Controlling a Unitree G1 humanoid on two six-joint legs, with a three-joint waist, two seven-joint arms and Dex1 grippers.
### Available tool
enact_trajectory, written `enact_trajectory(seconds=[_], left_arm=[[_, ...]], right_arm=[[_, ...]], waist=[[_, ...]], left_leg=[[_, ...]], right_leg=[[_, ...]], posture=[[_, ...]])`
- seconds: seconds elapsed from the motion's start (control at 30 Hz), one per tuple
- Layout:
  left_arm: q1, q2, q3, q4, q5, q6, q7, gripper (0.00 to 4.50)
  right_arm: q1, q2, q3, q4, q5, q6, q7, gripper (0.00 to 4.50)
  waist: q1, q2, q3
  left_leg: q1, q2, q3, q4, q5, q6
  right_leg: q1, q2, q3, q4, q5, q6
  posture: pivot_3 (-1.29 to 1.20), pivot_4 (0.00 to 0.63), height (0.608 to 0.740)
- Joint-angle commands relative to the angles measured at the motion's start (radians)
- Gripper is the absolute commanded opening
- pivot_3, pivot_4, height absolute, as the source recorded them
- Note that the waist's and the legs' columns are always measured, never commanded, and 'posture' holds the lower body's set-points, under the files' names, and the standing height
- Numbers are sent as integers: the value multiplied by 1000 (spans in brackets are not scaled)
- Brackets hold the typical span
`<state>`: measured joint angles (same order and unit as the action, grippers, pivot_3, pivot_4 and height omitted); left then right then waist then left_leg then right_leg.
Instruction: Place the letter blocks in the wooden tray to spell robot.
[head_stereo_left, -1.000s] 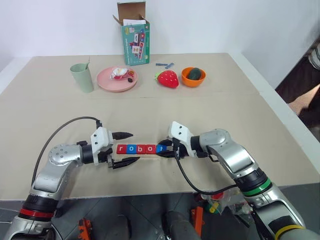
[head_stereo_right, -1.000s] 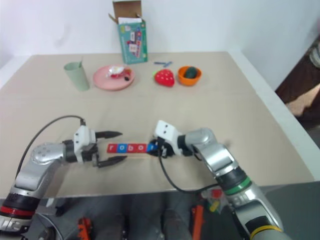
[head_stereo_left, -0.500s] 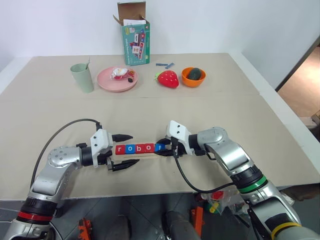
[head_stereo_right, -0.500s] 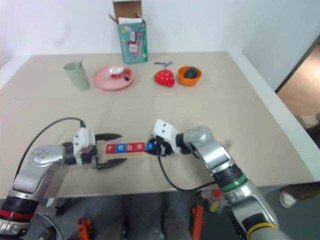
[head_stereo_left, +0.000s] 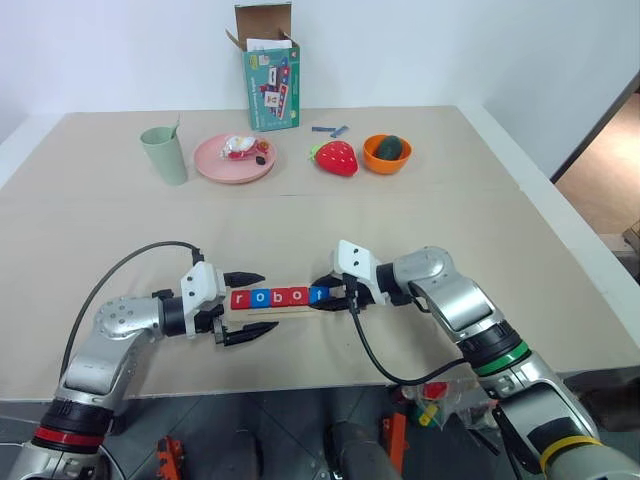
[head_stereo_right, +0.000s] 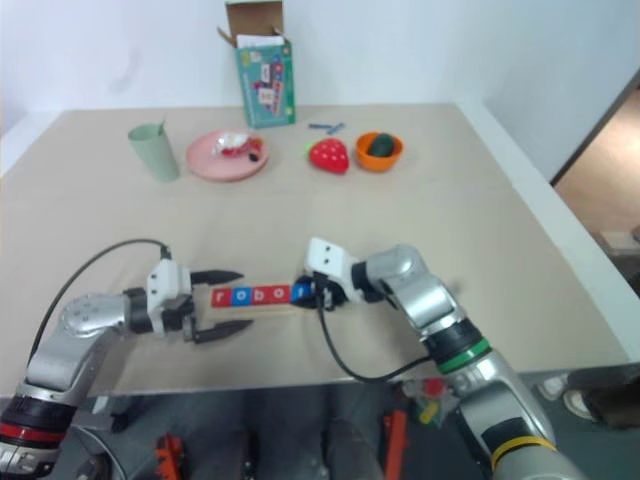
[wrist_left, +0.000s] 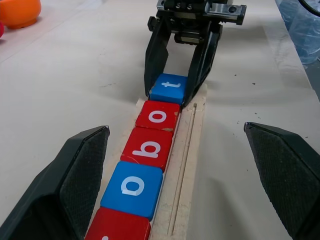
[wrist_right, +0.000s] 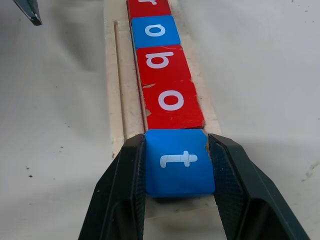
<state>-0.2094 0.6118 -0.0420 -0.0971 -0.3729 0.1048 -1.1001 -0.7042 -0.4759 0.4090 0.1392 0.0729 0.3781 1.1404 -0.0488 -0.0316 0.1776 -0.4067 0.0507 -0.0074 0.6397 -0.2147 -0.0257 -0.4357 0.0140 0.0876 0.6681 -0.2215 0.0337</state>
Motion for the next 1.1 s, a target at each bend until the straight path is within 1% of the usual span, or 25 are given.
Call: enact_trajectory(seconds=[0.03, 0.4, 0.53, 0.67, 0.7, 0.77, 0.83, 0.9, 1.0, 1.1], left_arm=[[5, 13, 20, -45, -3, -18, 4, 4500], [15, 13, 24, -57, -3, -14, 15, 4500], [16, 14, 22, -58, -3, -13, 17, 4500], [7, 14, 20, -50, -2, -15, 17, 4500], [4, 15, 20, -47, -2, -16, 16, 4500], [-7, 16, 22, -39, -2, -16, 16, 4500], [-20, 16, 40, -27, -5, -6, 36, 4500], [-31, 16, 83, -11, -13, 24, 89, 4500], [-36, 7, 134, 12, 3, 57, 183, 4500], [-35, 2, 155, 36, 41, 73, 263, 4500]], right_arm=[[-34, 12, -6, 20, 0, -32, 20, 1557], [-32, 30, -7, 77, -8, -55, 40, 1557], [-36, 34, -34, 79, 7, -57, 38, 2994], [-29, 34, -77, 14, 55, -14, 34, 4389], [-27, 32, -88, -6, 67, 1, 29, 4477], [-24, 27, -123, -54, 103, 48, 15, 4477], [-13, 26, -196, -111, 154, 124, -34, 4477], [13, 19, -285, -166, 198, 204, -108, 4477], [111, -16, -387, -246, 208, 240, -207, 4477], [212, -35, -452, -306, 202, 234, -286, 4477]], waist=[[0, 0, 0], [0, 0, 0], [0, 0, 0], [0, 0, 0], [0, 0, 0], [0, 0, 0], [0, 0, 0], [1, 0, 0], [5, 0, 0], [3, -1, 0]], left_leg=[[0, 0, 0, 0, 0, 0], [0, 0, 0, 0, 0, 0], [0, 0, 0, 0, 0, 0], [0, 0, 0, 0, 0, 0], [0, 0, 0, 0, 0, 0], [0, 0, 0, 0, 0, 0], [0, 0, 0, 0, 0, 0], [-1, 0, -1, 0, 0, 0], [-1, 0, -1, 0, 0, 0], [-1, -1, -2, 0, 0, 0]], right_leg=[[0, 0, 0, 0, 0, 0], [0, 0, 0, 0, 0, 0], [0, 0, 0, 0, 0, 0], [0, 0, 0, 0, 0, 0], [0, 0, 0, 0, 0, 0], [0, 0, 0, 0, 0, 0], [0, 0, 0, 0, 0, 0], [0, 0, -1, 0, 0, 0], [1, 0, -1, 0, 0, 0], [1, -1, -2, -1, -1, 1]], posture=[[0, 150, 740], [0, 150, 740], [0, 150, 740], [0, 150, 740], [0, 150, 740], [0, 150, 740], [0, 150, 740], [0, 150, 740], [0, 150, 740], [0, 150, 740]])
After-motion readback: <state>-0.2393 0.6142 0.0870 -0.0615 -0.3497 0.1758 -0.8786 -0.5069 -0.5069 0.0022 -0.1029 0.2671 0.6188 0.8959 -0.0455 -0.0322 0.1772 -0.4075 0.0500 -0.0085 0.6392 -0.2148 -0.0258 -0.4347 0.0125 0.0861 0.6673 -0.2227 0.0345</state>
